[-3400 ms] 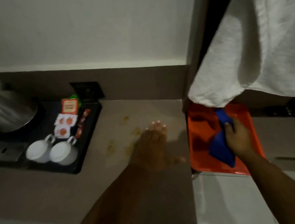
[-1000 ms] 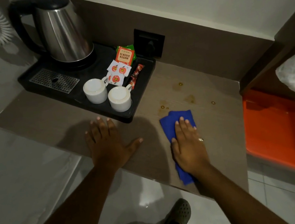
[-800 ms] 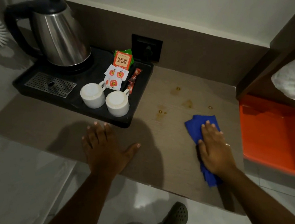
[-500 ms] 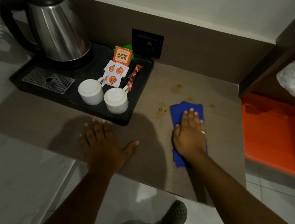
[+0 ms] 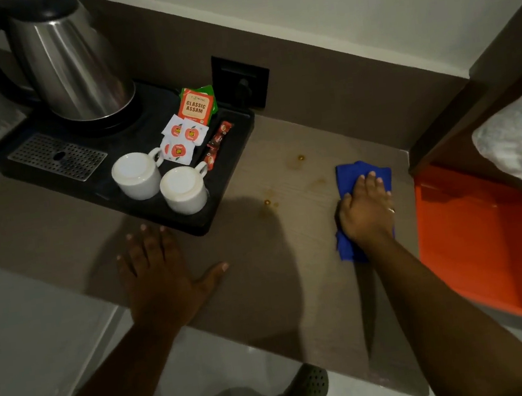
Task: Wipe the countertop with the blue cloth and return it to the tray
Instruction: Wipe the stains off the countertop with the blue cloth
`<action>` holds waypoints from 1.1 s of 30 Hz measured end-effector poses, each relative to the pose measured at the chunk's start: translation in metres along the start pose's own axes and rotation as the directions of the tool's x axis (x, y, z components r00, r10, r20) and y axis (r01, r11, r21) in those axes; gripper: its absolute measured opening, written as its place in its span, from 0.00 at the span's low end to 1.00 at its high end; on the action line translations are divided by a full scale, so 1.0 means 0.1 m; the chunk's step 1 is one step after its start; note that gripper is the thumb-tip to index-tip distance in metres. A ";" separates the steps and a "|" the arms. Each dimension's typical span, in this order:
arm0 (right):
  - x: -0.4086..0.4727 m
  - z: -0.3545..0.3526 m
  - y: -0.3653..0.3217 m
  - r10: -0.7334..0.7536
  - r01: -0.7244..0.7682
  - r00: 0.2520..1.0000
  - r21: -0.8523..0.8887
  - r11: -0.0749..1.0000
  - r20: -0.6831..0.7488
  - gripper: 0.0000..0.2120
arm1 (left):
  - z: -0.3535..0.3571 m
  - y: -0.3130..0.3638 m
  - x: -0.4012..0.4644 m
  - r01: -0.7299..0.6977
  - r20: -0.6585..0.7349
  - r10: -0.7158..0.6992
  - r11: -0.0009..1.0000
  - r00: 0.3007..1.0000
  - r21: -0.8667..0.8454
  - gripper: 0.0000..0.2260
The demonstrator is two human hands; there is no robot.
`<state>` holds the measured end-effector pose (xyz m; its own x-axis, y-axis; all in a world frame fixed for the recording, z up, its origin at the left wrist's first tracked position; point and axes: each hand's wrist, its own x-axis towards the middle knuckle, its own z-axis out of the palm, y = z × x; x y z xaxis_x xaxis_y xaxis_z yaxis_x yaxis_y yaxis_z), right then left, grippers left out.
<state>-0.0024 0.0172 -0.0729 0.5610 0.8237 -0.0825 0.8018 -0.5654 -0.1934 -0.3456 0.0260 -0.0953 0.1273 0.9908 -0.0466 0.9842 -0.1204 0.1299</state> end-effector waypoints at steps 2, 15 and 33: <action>-0.01 0.06 -0.22 -0.063 0.063 0.998 0.011 0.998 0.009 0.29 | -0.03 0.02 -0.01 0.014 0.019 -0.014 1.000 1.000 -0.001 0.57; -0.20 -0.07 0.54 -0.163 0.162 0.986 0.028 0.986 0.028 0.27 | -0.04 0.02 0.02 0.036 0.049 -0.035 0.999 0.998 -0.012 0.58; 0.79 0.00 0.02 -0.199 0.199 0.980 -0.032 0.979 0.019 0.27 | 0.03 -0.02 0.07 0.071 0.097 -0.069 0.997 0.993 -0.023 0.60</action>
<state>0.0431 0.0810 -0.0793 0.3865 0.9203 -0.0612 0.9037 -0.3911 -0.1741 -0.3459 0.0328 -0.0989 0.0708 0.9859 -0.1514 0.9876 -0.0480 0.1492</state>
